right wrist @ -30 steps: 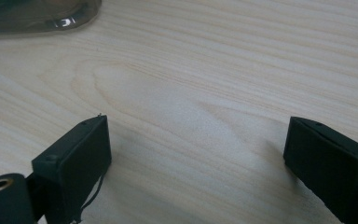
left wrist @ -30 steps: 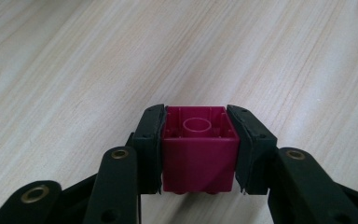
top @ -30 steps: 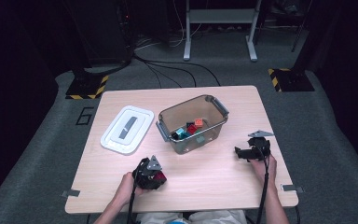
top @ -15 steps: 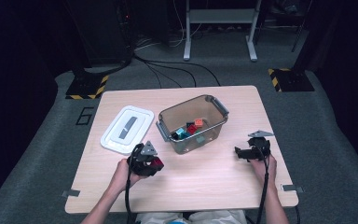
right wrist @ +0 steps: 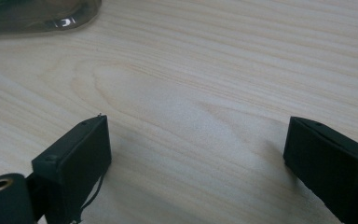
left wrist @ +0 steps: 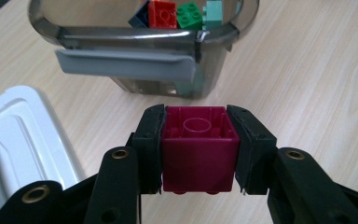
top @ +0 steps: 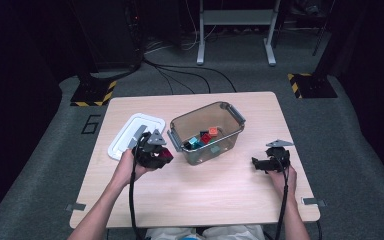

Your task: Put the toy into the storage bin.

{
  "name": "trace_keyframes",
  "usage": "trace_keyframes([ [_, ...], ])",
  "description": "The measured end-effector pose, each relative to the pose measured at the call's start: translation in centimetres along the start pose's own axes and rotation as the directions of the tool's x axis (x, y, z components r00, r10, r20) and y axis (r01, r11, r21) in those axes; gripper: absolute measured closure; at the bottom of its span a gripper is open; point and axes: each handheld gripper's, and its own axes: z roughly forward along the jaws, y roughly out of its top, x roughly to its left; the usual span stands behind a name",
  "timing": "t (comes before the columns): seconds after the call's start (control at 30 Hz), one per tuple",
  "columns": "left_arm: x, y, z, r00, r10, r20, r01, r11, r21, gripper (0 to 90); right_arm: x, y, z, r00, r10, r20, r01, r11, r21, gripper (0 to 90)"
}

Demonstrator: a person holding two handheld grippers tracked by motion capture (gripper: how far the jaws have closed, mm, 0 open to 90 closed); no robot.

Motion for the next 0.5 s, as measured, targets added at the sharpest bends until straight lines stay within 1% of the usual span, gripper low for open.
trace_keyframes([
  [0.07, 0.3, 0.4, -0.2, 1.0000, 0.006, -0.004, -0.006, 1.0000, -0.003, 58.9, 0.0, 0.0, 0.0, 1.0000, 0.000, 0.000, 0.000, 1.000, 0.000, 6.9],
  [0.13, 0.5, 1.0, -0.4, 1.0000, 0.002, -0.009, -0.002, 1.0000, -0.004, 58.9, 0.0, 0.0, 0.0, 1.0000, 0.000, 0.000, 0.000, 1.000, 0.000, 6.8],
  [0.27, 0.8, 2.0, -0.6, 0.9998, 0.015, -0.011, -0.015, 0.9999, -0.001, 58.9, 0.0, 0.0, 0.0, 1.0000, 0.000, 0.000, 0.000, 1.000, 0.000, 6.8],
  [0.37, 1.1, 2.7, -0.6, 0.9994, 0.029, -0.021, -0.029, 0.9996, 0.007, 58.9, 0.0, 0.0, 0.0, 1.0000, 0.000, 0.000, 0.000, 1.000, 0.000, 6.9],
  [0.47, 1.3, 3.5, -0.7, 0.9992, 0.034, -0.022, -0.034, 0.9994, 0.007, 58.9, 0.0, 0.0, 0.0, 1.0000, -0.001, 0.000, 0.001, 1.000, 0.000, 6.9],
  [0.5, 1.4, 3.7, -0.7, 0.9989, 0.037, -0.029, -0.037, 0.9993, 0.002, 58.9, 0.0, 0.0, 0.0, 1.0000, -0.001, -0.001, 0.001, 1.000, 0.000, 6.9],
])
